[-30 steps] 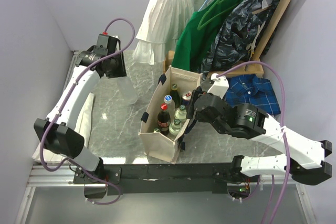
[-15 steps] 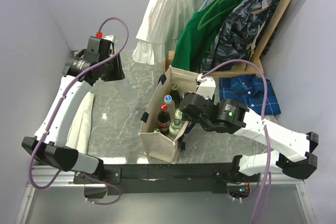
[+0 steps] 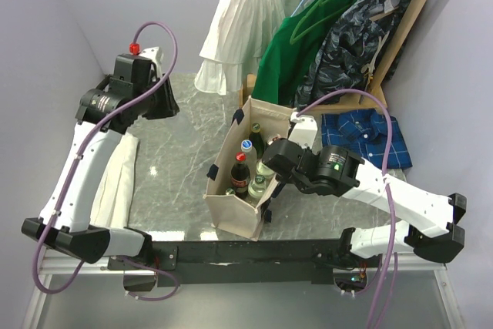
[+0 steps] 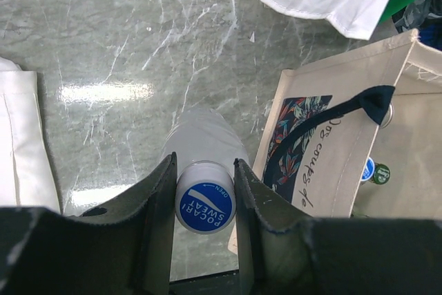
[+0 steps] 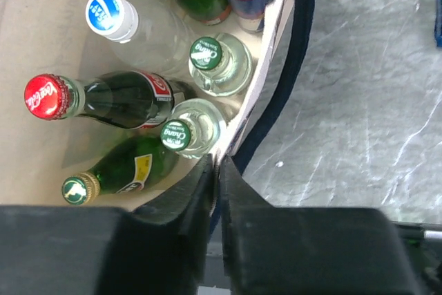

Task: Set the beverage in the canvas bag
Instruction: Pick up the drink from the center of the board, then place the drink in the canvas bag.

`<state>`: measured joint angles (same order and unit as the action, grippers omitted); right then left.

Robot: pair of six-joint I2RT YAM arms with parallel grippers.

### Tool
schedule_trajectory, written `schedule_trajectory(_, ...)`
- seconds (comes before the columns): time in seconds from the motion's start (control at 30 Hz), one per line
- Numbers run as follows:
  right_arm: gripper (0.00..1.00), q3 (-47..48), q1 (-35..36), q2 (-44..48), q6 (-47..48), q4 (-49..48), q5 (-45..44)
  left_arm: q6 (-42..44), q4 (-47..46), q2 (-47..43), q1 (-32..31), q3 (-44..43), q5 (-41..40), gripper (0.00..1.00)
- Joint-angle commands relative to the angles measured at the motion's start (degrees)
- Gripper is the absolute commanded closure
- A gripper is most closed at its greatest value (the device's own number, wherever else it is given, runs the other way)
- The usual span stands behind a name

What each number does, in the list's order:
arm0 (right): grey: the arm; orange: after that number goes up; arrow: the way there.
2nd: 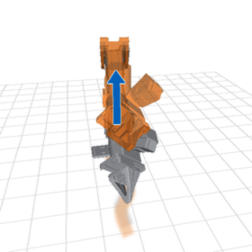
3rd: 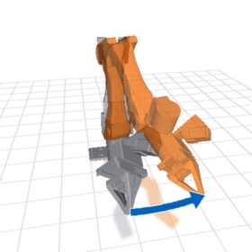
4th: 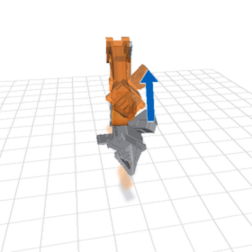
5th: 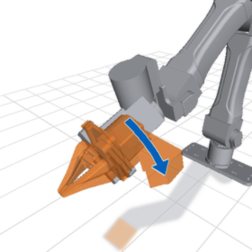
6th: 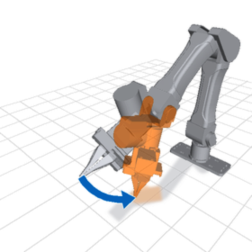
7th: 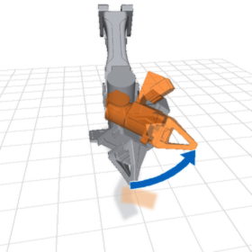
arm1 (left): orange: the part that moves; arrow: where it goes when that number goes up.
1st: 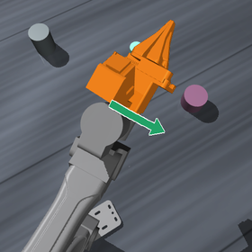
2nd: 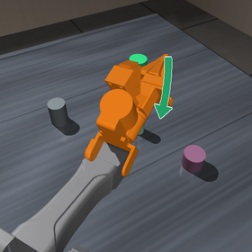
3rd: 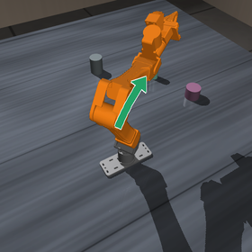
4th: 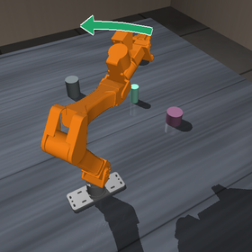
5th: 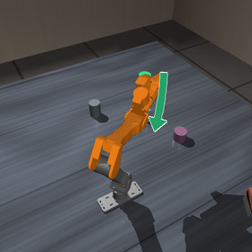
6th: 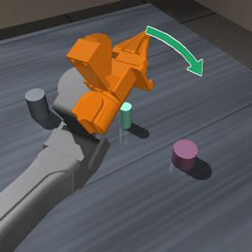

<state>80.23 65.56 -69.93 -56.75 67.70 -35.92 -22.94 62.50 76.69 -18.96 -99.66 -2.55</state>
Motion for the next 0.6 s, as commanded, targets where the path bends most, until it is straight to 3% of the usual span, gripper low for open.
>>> schedule_trajectory(0.0,0.91,0.28,-0.35,0.94,-1.78,2.87,-0.29,0.53,-5.46,-5.05,-0.2,-4.49,1.93,0.99)
schedule_trajectory(0.1,1.0,0.54,-0.43,1.72,-2.66,3.84,0.06,0.61,-5.28,-5.58,-0.29,-5.1,2.02,0.99)
schedule_trajectory(0.57,1.0,-1.47,-0.43,4.01,-1.08,2.35,2.08,1.05,-6.34,-7.43,-0.29,-9.68,3.07,0.99)
